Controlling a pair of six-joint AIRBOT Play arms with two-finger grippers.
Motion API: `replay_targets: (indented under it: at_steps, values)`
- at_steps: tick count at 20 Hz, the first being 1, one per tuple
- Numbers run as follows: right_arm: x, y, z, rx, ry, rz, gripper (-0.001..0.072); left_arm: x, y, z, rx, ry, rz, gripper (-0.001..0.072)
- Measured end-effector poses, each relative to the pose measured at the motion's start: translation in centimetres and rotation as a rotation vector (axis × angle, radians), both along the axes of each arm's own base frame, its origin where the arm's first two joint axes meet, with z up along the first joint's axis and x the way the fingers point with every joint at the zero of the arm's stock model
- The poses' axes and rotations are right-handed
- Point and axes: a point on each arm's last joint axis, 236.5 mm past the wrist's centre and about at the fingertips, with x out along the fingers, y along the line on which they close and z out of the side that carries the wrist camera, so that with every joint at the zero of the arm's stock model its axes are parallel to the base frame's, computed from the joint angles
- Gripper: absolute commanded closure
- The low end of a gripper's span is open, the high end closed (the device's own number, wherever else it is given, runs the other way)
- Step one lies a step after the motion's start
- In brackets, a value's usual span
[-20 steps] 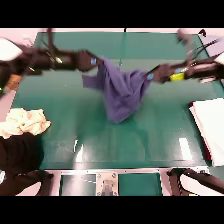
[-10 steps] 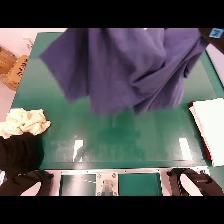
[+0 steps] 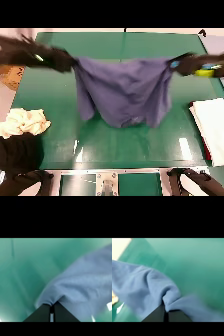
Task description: Fold the shirts.
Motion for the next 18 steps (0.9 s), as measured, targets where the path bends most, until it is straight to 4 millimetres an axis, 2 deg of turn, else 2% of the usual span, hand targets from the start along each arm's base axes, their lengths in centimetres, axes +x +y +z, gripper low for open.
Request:
replay_targets:
  at_steps: [1, 3, 4, 6, 7, 8, 9, 10, 11, 12, 14, 15, 16, 18]
  values:
    - [1.0, 0.4, -3.2, 0.004, 0.061, -0.012, 0.0692, 0.8, 0.1, -4.0, 0.016, 0.068, 0.021, 0.0675]
    - [2.4, 1.5, -9.6, 0.006, 0.185, -0.023, 0.0692, 1.8, 0.1, -10.7, 0.037, 0.184, 0.051, 0.0675]
    - [2.9, 1.9, -12.6, 0.0, 0.24, -0.029, 0.0692, 2.1, 0.0, -13.6, 0.039, 0.236, 0.065, 0.0674]
    - [3.4, 2.5, -17.3, -0.013, 0.325, -0.041, 0.0692, 2.7, -0.3, -17.6, 0.033, 0.303, 0.089, 0.0673]
    - [3.7, 2.5, -19.1, -0.019, 0.354, -0.052, 0.0686, 3.1, -0.4, -18.6, 0.028, 0.314, 0.101, 0.052]
    - [4.0, 2.2, -20.1, -0.023, 0.368, -0.066, 0.0604, 3.6, -0.5, -19.2, 0.022, 0.313, 0.112, 0.024]
    - [4.3, 1.9, -20.8, -0.024, 0.38, -0.078, 0.0479, 4.2, -0.5, -19.3, 0.016, 0.306, 0.121, 0.0188]
    - [4.8, 1.2, -21.2, -0.023, 0.383, -0.096, 0.0414, 4.8, -0.6, -19.1, 0.01, 0.294, 0.126, 0.0188]
    - [5.3, 0.4, -21.1, -0.02, 0.379, -0.116, 0.041, 5.6, -0.7, -18.5, 0.0, 0.275, 0.132, 0.0188]
    - [5.9, -0.6, -20.8, -0.013, 0.374, -0.138, 0.0411, 6.2, -0.7, -17.9, -0.005, 0.258, 0.136, 0.0188]
    - [5.8, -2.9, -20.1, 0.007, 0.397, -0.169, 0.0462, 7.6, -0.1, -16.5, -0.014, 0.221, 0.151, 0.0188]
    - [5.7, -4.3, -19.8, 0.018, 0.412, -0.198, 0.0463, 8.3, 0.5, -15.7, -0.019, 0.205, 0.164, 0.0189]
    - [5.1, -5.8, -19.7, 0.024, 0.44, -0.226, 0.0496, 8.9, 1.4, -15.2, -0.021, 0.196, 0.179, 0.0188]
    - [3.1, -8.7, -20.4, 0.025, 0.512, -0.288, 0.0475, 10.0, 3.4, -14.4, -0.031, 0.187, 0.221, 0.0188]
